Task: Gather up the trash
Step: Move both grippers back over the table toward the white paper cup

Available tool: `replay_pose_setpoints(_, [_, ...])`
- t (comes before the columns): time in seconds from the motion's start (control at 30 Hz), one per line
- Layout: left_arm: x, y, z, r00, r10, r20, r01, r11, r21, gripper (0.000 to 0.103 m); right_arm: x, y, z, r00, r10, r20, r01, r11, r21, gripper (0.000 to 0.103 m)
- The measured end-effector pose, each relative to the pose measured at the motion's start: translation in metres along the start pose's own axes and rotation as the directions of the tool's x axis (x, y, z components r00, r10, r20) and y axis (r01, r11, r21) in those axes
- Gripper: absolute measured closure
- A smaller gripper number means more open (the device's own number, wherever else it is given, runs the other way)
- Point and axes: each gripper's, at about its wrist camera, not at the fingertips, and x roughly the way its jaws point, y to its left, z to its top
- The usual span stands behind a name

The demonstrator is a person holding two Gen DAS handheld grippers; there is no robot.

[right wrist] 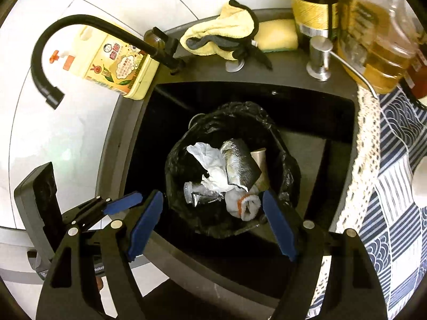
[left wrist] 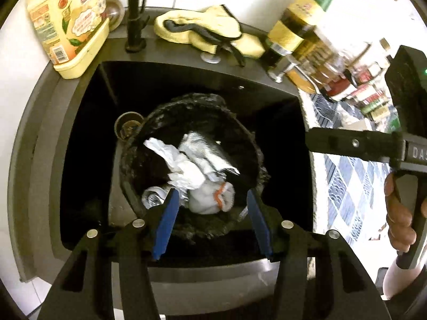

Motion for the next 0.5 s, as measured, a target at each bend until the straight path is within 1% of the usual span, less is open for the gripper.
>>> replay_pose_setpoints(0.23, [-0.008, -0.036, -0.014, 1.000, -0.009, 0.000, 0.009, 0.998, 0.067, 0.052, -0.025, -0.010, -0.017, 0.999, -0.005, 0.033, 0.005, 1.000, 0.014, 0.026])
replay_pose_setpoints(0.33, [-0.006, -0.050, -0.017, 1.000, -0.008, -0.007, 0.009, 0.997, 0.078, 0.052, -0.037, -0.016, -0.022, 0.999, -0.004, 0.042, 0.003, 1.000, 0.009, 0.026])
replay_pose_setpoints(0.47, [-0.003, -0.070, -0.018, 1.000, -0.003, -0.016, 0.005, 0.996, 0.094, 0.052, -0.057, -0.031, -0.030, 0.998, -0.010, 0.065, 0.010, 1.000, 0.005, 0.022])
replay_pose_setpoints(0.5, [-0.002, -0.075, -0.018, 1.000, 0.000, -0.016, 0.002, 0.995, 0.099, 0.049, -0.061, -0.035, -0.031, 0.997, -0.012, 0.070, 0.012, 1.000, 0.004, 0.022])
